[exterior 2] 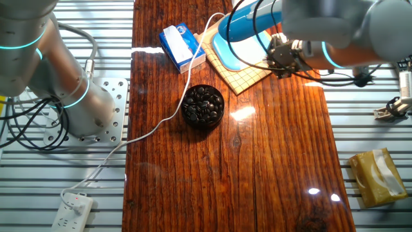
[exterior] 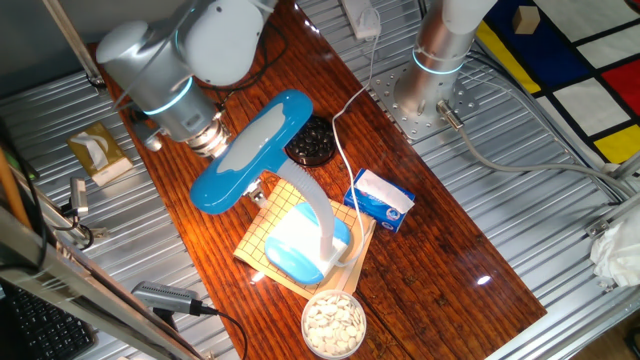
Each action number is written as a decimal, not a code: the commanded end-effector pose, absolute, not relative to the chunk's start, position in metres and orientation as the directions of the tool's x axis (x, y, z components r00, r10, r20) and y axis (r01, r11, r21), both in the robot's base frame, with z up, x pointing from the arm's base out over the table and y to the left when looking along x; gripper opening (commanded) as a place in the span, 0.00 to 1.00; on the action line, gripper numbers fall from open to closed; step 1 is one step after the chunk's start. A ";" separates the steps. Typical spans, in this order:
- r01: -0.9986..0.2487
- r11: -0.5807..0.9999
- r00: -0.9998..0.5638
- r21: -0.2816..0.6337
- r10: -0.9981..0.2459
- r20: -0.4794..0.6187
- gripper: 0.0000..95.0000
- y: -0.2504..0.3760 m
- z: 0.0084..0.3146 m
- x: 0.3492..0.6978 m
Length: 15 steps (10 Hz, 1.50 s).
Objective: Turn on the desk lamp by pressing the button
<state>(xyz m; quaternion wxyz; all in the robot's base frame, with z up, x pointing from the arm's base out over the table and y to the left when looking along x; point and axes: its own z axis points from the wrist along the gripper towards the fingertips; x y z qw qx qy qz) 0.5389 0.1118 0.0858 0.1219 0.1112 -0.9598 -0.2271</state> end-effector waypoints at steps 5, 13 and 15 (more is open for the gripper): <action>-0.168 0.882 -0.945 0.441 -0.271 0.181 0.00 0.101 0.087 0.541; -0.168 0.879 -0.944 0.446 -0.273 0.183 0.00 0.088 0.090 0.538; -0.165 0.880 -0.945 0.446 -0.270 0.184 0.00 0.088 0.090 0.537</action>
